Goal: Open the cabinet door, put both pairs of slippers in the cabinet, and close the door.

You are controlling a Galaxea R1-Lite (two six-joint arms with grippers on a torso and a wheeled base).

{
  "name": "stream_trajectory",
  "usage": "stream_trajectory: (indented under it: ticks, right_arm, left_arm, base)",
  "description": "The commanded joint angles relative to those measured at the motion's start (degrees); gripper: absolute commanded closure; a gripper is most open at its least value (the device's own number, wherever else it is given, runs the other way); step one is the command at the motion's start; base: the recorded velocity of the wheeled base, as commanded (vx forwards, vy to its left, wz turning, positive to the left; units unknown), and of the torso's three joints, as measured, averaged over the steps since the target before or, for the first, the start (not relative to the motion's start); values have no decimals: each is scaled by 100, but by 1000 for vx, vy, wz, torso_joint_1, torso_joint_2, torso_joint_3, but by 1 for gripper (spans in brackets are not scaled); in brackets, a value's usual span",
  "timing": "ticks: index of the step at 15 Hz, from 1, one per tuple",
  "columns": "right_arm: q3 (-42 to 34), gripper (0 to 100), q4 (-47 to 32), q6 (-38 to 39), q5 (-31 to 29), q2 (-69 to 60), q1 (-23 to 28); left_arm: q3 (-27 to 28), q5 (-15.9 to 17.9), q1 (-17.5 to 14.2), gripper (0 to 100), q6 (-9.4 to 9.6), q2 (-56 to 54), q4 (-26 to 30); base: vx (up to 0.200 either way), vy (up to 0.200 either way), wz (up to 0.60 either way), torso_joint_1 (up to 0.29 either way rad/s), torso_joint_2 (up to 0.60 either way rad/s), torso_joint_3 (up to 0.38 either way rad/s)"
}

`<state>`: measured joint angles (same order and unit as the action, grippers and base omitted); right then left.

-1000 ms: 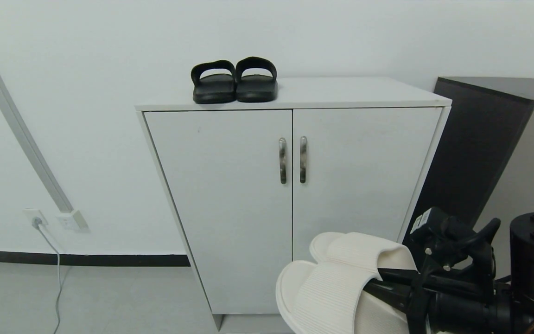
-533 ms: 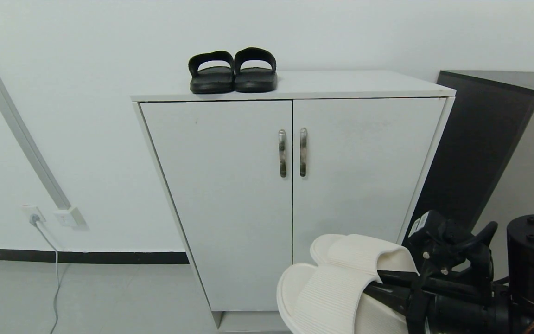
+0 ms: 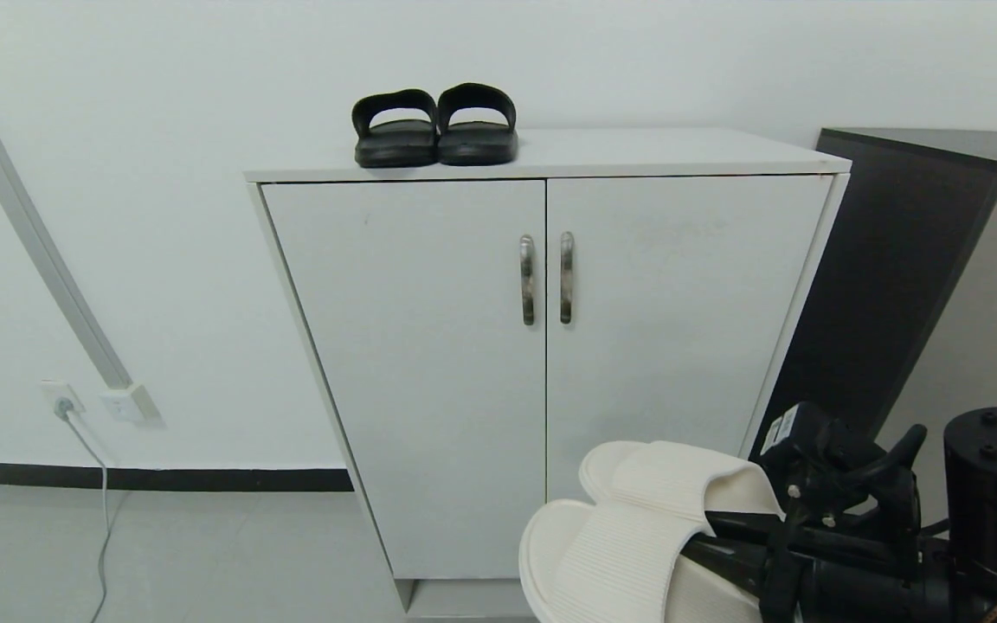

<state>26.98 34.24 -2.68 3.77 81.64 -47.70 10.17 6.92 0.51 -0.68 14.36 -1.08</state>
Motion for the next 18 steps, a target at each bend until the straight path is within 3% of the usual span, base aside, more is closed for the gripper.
stream_trajectory:
  ticks: [1,2,3,4,6,7,8,9,12,14,15,16,18]
  right_arm:
    - [-8,100,3,-4,1,-17,-2]
    - [-8,100,3,-4,1,-25,-2]
    - [-17,100,21,-4,1,-34,-2]
    - [-26,100,91,-4,1,-34,-2]
    - [-61,100,162,-4,1,10,-2]
    - [-61,100,162,-13,1,10,-2]
    - [-52,100,162,-4,-8,19,-2]
    - [-61,100,162,-4,-8,10,-2]
    - [-70,100,162,5,1,19,7]
    - [-87,100,179,13,1,10,15]
    - [-87,100,179,22,1,10,15]
    - [-87,100,179,22,1,10,15]
    - [-87,100,179,31,1,19,15]
  left_arm:
    - [548,1232,19,0,-37,2299,-911]
    - [600,1575,37,0,-37,2809,-1403]
    - [662,1681,63,0,-37,3082,-1623]
    - [891,1769,300,0,-37,3749,-2106]
    - [1356,1751,942,0,-81,4514,-2546]
    - [1515,1742,1127,0,-125,4681,-2572]
    - [1989,1733,1654,0,-327,5112,-2590]
    - [2306,1725,1979,0,-477,5402,-2590]
    - [3202,1593,2735,0,-547,6193,-2616]
    - [3747,1593,3236,0,-775,6641,-2616]
    - [4028,1593,3447,0,-960,6852,-2616]
    - [4046,1593,3464,0,-969,6870,-2616]
    - [4846,1610,3693,0,-1153,7538,-2607]
  base:
    - [0,0,0,0,0,0]
    - [0,0,0,0,0,0]
    - [0,0,0,0,0,0]
    - [0,0,0,0,0,0]
    - [0,0,0,0,0,0]
    - [0,0,0,0,0,0]
    - [0,0,0,0,0,0]
    - [0,0,0,0,0,0]
    - [0,0,0,0,0,0]
    - [0,0,0,0,0,0]
    - [0,0,0,0,0,0]
    - [0,0,0,0,0,0]
    - [0,0,0,0,0,0]
